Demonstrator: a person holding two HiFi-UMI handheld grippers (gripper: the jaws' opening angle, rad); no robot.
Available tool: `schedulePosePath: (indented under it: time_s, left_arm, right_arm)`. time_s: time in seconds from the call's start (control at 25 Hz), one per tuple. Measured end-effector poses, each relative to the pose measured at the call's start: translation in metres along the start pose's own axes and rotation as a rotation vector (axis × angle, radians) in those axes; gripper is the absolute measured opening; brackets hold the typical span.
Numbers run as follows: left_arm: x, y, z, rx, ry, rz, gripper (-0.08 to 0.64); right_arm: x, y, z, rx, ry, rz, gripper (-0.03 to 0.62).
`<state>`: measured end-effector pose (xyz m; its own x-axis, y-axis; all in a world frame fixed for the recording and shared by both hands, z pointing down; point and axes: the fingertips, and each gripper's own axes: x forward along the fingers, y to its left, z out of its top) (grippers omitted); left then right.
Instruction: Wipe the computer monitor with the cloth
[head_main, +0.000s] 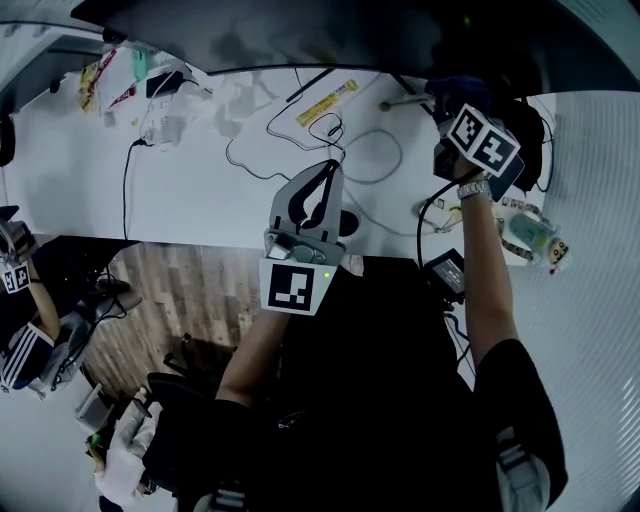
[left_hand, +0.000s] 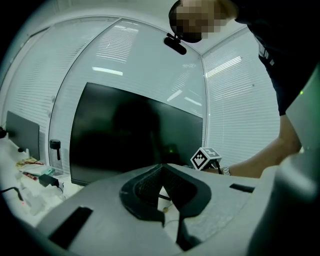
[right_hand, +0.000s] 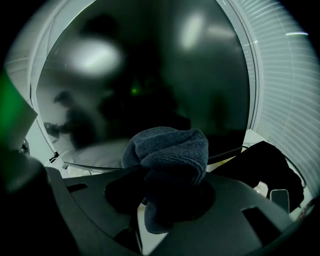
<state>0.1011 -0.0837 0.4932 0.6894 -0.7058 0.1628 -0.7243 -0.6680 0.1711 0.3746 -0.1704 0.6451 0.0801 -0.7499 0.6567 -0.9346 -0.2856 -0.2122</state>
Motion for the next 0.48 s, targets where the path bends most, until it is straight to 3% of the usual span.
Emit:
schedulePosePath:
  time_s: [0.48]
  left_arm:
    - [-0.019, 0.055, -0.007, -0.021, 0.033, -0.065, 0.006]
  right_arm:
    - [0.017, 0.068, -0.018, -0.01, 0.034, -0.024, 0.123]
